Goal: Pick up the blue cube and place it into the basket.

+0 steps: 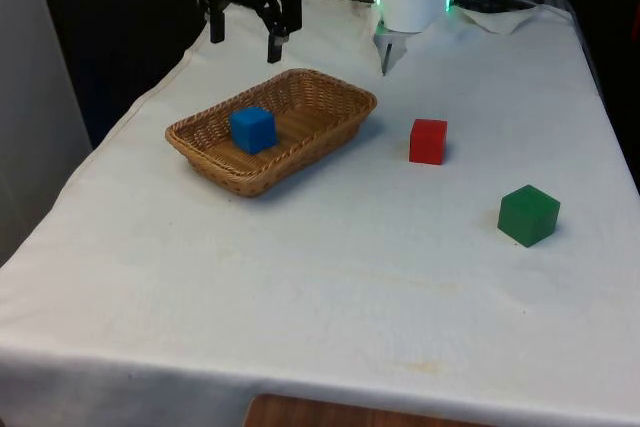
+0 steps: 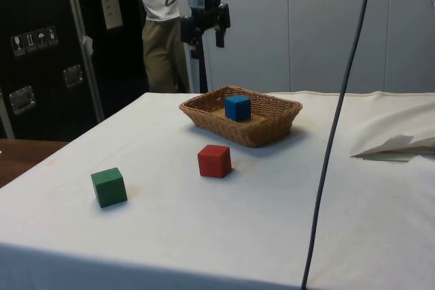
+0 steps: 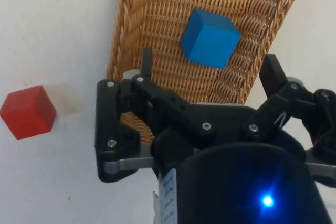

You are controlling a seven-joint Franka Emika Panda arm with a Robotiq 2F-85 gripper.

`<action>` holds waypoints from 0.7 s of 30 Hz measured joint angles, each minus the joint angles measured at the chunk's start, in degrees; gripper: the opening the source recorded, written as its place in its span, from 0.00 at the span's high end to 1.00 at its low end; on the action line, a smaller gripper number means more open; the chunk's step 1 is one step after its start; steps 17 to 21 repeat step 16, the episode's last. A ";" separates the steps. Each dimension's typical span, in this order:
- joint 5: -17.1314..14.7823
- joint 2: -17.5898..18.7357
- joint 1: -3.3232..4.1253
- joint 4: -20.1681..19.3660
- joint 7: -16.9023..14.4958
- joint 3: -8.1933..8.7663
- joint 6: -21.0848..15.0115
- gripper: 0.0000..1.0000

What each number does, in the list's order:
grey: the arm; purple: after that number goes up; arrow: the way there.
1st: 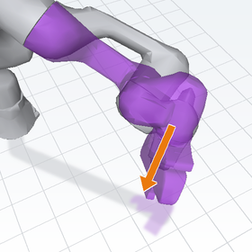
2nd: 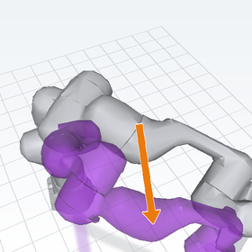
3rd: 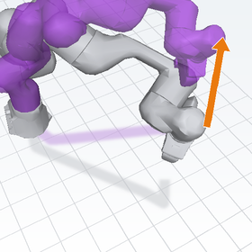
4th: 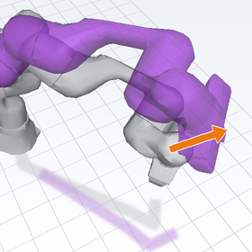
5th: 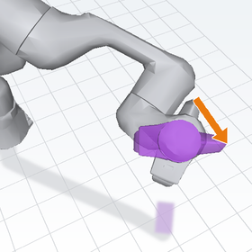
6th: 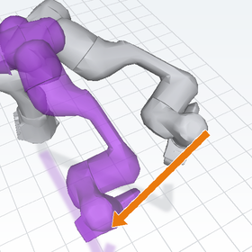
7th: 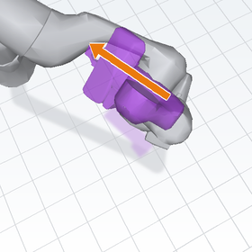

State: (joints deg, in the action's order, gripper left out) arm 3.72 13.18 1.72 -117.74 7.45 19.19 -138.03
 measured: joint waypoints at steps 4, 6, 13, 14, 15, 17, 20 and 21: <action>0.11 -0.92 0.11 0.34 -0.97 -0.23 0.97 0.00; 0.11 -1.49 0.17 0.74 -1.72 -0.57 1.72 0.00; 0.17 -2.98 0.34 1.03 -3.21 -1.38 2.98 0.00; 0.23 -3.09 0.34 1.09 -3.38 -1.49 3.09 0.00; 0.23 -3.21 0.40 1.09 -3.55 -1.66 3.15 0.00; 0.23 -3.21 0.40 1.09 -3.55 -1.66 3.15 0.00; 0.23 -3.21 0.40 1.09 -3.55 -1.66 3.15 0.00; 0.23 -3.21 0.40 1.09 -3.55 -1.66 3.15 0.00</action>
